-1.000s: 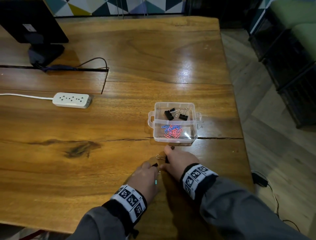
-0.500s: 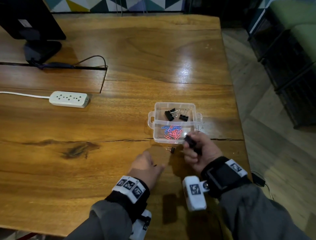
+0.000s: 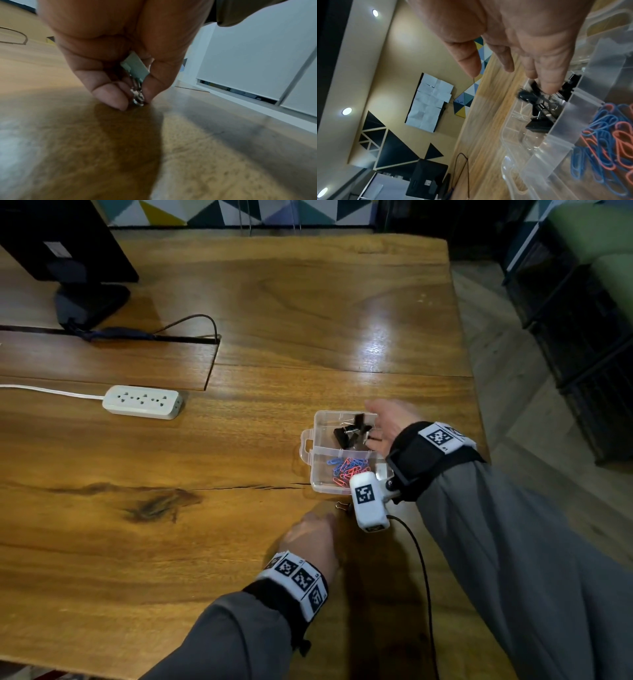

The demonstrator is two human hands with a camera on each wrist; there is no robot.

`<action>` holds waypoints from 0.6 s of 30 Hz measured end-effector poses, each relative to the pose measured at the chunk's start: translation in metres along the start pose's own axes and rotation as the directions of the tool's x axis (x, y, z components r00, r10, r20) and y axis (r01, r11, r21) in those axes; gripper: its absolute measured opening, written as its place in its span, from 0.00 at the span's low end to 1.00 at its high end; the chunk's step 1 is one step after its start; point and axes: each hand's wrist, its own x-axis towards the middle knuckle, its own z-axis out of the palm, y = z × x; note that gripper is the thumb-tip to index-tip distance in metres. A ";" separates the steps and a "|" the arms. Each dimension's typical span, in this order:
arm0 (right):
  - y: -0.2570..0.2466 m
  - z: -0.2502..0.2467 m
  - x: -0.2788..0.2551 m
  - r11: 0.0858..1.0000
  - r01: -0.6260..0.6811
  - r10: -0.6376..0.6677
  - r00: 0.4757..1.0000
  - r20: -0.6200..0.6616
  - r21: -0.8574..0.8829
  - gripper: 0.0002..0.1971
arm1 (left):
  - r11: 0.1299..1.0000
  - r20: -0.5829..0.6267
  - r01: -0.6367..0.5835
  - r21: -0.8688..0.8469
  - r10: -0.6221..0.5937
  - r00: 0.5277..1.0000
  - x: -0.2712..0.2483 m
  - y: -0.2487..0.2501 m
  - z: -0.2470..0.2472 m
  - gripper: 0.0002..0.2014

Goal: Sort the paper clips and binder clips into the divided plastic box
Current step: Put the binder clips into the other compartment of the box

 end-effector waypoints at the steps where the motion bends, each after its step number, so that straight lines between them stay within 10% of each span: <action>1: 0.001 -0.003 -0.005 0.999 0.038 -0.038 0.999 -0.008 -0.035 0.22 | 1.000 0.025 -0.001 -0.007 0.001 1.000 0.001 0.001 0.001 0.15; 7: 0.056 -0.015 -0.060 0.840 0.381 -0.344 0.924 0.165 -0.385 0.07 | 0.978 -0.044 -0.039 -0.205 0.030 0.999 0.003 -0.010 -0.018 0.12; 10: 0.114 -0.015 -0.070 0.236 0.480 -0.282 0.866 0.414 -0.845 0.05 | 0.943 -0.145 -0.017 -0.332 -0.034 0.989 0.026 -0.013 -0.059 0.09; 12: 0.142 -0.011 -0.072 0.002 0.491 -0.232 0.848 0.477 -0.871 0.21 | 0.904 -0.214 -0.032 -0.427 -0.067 0.974 0.046 -0.005 -0.087 0.12; 14: 0.151 -0.005 -0.073 -0.053 0.485 -0.221 0.846 0.484 -0.873 0.34 | 0.846 -0.260 -0.052 -0.530 -0.105 0.960 0.062 0.008 -0.107 0.13; 18: 0.143 0.008 -0.070 -0.005 0.429 -0.262 0.871 0.415 -0.903 0.28 | 0.730 -0.242 -0.110 -0.675 -0.079 0.967 0.082 0.032 -0.118 0.08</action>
